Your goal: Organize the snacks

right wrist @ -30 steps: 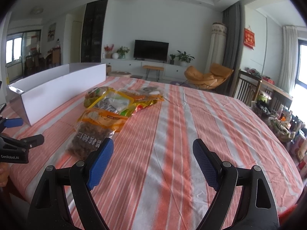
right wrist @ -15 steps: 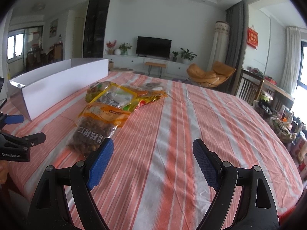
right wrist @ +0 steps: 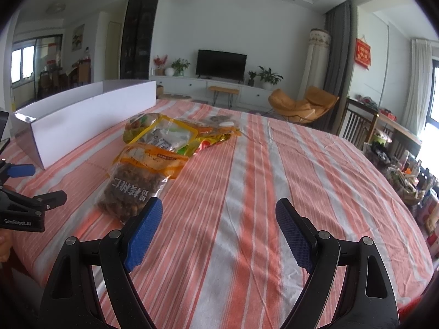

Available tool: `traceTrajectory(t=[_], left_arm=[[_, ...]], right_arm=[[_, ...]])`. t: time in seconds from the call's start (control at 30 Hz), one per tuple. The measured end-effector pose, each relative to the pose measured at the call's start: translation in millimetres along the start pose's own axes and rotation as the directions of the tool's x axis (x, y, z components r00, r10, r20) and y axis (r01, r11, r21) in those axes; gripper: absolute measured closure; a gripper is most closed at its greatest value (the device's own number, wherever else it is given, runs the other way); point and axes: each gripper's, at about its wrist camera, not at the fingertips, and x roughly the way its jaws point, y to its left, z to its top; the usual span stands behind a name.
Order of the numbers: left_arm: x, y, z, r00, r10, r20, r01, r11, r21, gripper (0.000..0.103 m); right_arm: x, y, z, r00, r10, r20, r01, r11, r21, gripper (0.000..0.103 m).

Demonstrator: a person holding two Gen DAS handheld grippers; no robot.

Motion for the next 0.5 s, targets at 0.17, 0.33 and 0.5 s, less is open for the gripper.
traceTrajectory(t=[0.17,0.33,0.5], left_arm=[[4.6,1.5,-0.5,1.0,0.002,-0.021,-0.002,1.0,0.003,0.0],[14.5,1.8,-3.6,0.998,0.005,-0.069,-0.004,1.0,0.013,0.0],[24.1,1.5,-7.4,0.993,-0.001,-0.115,0.004,1.0,0.028,0.0]], right_arm=[[0.4,0.0,0.2,1.0,0.003,-0.007,-0.003,1.0,-0.004,0.016],[1.7,1.0,0.0,1.0,0.009,-0.018,-0.009,1.0,-0.011,0.016],[5.4,6.0,-2.0,0.996,0.062,-0.058,-0.063,0.998,-0.023,0.016]])
